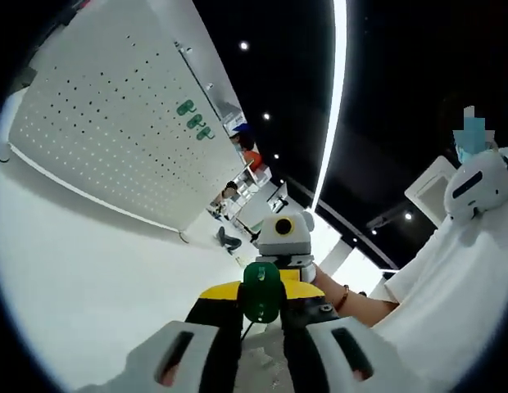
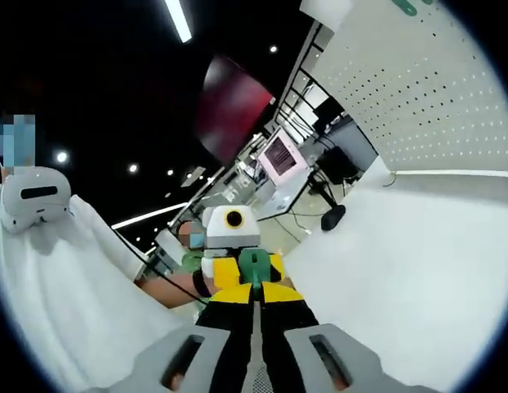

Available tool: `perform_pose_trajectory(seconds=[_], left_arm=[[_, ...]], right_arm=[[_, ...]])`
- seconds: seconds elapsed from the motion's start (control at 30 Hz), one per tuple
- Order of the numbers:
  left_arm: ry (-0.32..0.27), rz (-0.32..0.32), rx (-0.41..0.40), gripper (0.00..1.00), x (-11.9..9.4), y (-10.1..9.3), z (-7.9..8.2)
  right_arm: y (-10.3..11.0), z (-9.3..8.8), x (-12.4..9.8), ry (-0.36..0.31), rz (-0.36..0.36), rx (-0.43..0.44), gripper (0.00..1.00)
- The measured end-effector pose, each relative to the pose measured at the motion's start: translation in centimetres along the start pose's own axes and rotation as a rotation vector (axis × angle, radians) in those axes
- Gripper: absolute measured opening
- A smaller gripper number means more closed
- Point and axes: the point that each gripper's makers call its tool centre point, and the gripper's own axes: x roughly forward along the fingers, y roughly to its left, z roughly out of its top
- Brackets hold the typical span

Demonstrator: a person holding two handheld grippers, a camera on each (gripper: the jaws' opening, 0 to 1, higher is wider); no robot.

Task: Insert the hook assembly into the mounting plate slot until the hook locks in place.

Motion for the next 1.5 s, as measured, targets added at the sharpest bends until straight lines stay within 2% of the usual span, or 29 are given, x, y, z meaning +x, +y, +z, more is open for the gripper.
perform_pose_trajectory(seconds=[0.1,0.2,0.3,0.33,0.47,0.5,0.7,0.73,0.8,0.9,0.97,1.17,1.33,1.4,1.5], left_arm=[[0.003,0.002,-0.004,0.18,0.0,0.2,0.0],[0.006,0.02,0.032,0.18,0.0,0.6,-0.1],[0.01,0.03,0.06,0.2,-0.1,0.7,-0.2],[0.017,0.036,0.069,0.22,-0.1,0.8,-0.4],[0.006,0.097,0.152,0.44,-0.2,1.5,-0.3],[0.013,0.11,0.164,0.46,-0.2,1.7,-0.3],[0.027,0.126,0.203,0.43,-0.1,1.7,-0.3],[0.026,0.151,0.221,0.42,-0.2,2.0,-0.1],[0.025,0.186,0.32,0.42,-0.3,2.0,0.4],[0.037,0.202,0.312,0.42,-0.3,1.8,0.4],[0.038,0.215,0.351,0.44,-0.3,1.9,0.5],[0.015,0.249,0.377,0.5,-0.7,2.0,1.0],[0.008,0.274,0.408,0.53,-0.8,1.9,1.0],[0.021,0.285,0.43,0.54,-0.9,1.8,0.8],[0.026,0.293,0.447,0.56,-1.1,1.7,0.8]], right_arm=[[-0.2,0.0,0.0,0.007,-0.014,0.006,0.01],[-0.7,-0.1,0.0,0.009,-0.036,0.016,0.01],[-1.0,0.5,-0.4,-0.022,-0.059,0.027,0.01],[-1.0,0.7,-0.5,-0.031,-0.063,0.029,0.01],[-1.6,1.0,-0.7,-0.04,-0.102,0.012,0.01],[-1.8,1.1,-0.8,-0.044,-0.109,0.016,0.01],[-2.4,1.3,-0.8,-0.046,-0.145,0.011,0.01],[-2.5,1.4,-0.8,-0.054,-0.152,0.012,0.01],[-2.9,1.8,-1.0,-0.073,-0.179,0.02,0.01],[-3.3,2.2,-1.1,-0.094,-0.201,0.035,0.01],[-3.7,2.4,-1.3,-0.106,-0.226,0.039,0.01],[-4.5,2.9,-1.6,-0.119,-0.294,0.005,0.01],[-5.2,4.0,-1.9,-0.158,-0.372,-0.018,0.01],[-6.1,4.6,-2.3,-0.186,-0.437,-0.034,0.01],[-6.5,5.2,-2.5,-0.19,-0.482,-0.061,0.01]])
